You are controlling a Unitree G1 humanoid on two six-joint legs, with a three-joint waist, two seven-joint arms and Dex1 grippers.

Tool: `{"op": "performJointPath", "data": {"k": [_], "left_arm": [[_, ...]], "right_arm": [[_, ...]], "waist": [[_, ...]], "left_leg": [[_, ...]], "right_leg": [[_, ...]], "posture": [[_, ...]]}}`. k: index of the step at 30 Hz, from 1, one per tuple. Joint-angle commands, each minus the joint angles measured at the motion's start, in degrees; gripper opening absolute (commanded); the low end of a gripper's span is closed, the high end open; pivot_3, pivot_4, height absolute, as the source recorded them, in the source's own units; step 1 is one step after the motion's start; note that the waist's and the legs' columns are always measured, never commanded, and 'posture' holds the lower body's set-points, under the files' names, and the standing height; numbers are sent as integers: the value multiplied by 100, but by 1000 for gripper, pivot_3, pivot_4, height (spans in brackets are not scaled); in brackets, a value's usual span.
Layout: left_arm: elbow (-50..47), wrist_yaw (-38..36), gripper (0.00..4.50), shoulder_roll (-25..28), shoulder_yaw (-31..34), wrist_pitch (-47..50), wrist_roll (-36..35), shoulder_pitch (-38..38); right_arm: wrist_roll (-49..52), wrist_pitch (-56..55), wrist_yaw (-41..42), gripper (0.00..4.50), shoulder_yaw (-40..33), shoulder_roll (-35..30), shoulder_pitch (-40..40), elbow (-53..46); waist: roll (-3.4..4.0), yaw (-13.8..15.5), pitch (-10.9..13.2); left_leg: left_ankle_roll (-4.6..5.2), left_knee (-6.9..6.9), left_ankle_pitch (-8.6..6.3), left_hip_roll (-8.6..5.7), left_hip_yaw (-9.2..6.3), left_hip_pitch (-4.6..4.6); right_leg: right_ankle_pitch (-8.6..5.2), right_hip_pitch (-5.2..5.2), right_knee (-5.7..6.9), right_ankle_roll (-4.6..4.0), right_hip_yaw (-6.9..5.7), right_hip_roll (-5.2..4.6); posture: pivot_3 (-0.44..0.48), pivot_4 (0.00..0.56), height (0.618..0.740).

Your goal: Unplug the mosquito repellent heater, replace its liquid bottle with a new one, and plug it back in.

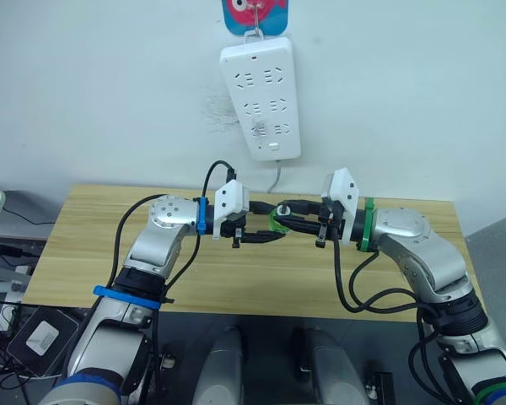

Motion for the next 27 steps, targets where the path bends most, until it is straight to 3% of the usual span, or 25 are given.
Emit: {"op": "performJointPath", "data": {"k": [1,2,8,12,17,22,27], "left_arm": [[-291,111,2163,-131,120,-119,-171,-52],[-294,136,2914,-152,148,-102,-206,-47],[-701,1058,4492,-511,439,-343,-175,307],[-1151,1944,4500,-912,531,-498,-10,690],[-1354,2622,4500,-1354,318,-692,255,871],[-1251,3066,4500,-1711,174,-794,420,833],[-1181,3351,4500,-1978,82,-861,497,761]], "right_arm": [[191,87,-151,828,-287,91,128,-178],[264,170,-219,828,-391,115,149,-177],[1497,1535,-1406,828,-1878,497,331,-231],[2675,2496,-2671,828,-2884,1088,315,-344],[4148,2980,-4150,828,-3572,1746,201,-506],[5366,2955,-5147,828,-3692,1829,39,-526],[6228,2911,-5571,828,-3448,1572,120,-628]], "waist": [[-2,1,-3],[-3,0,-4],[-4,3,-11],[-4,-2,-28],[-2,-10,-40],[-2,-11,-77],[1,-24,-104]], "left_leg": [[0,0,0,0,0,0],[-1,0,0,0,0,0],[-2,2,1,-1,0,-1],[-2,-1,1,2,2,0],[-2,-1,1,3,5,1],[1,-1,0,0,10,1],[15,-3,-7,0,11,0]], "right_leg": [[0,0,0,0,0,0],[0,0,0,0,0,0],[1,0,2,-1,3,-5],[2,0,3,-2,4,-6],[3,0,8,-4,7,-5],[3,-1,9,-4,11,-5],[3,-1,8,-4,12,-4]], "posture": [[64,238,740],[64,238,740],[49,246,740],[44,251,740],[43,253,740],[40,253,740],[28,254,740]]}}
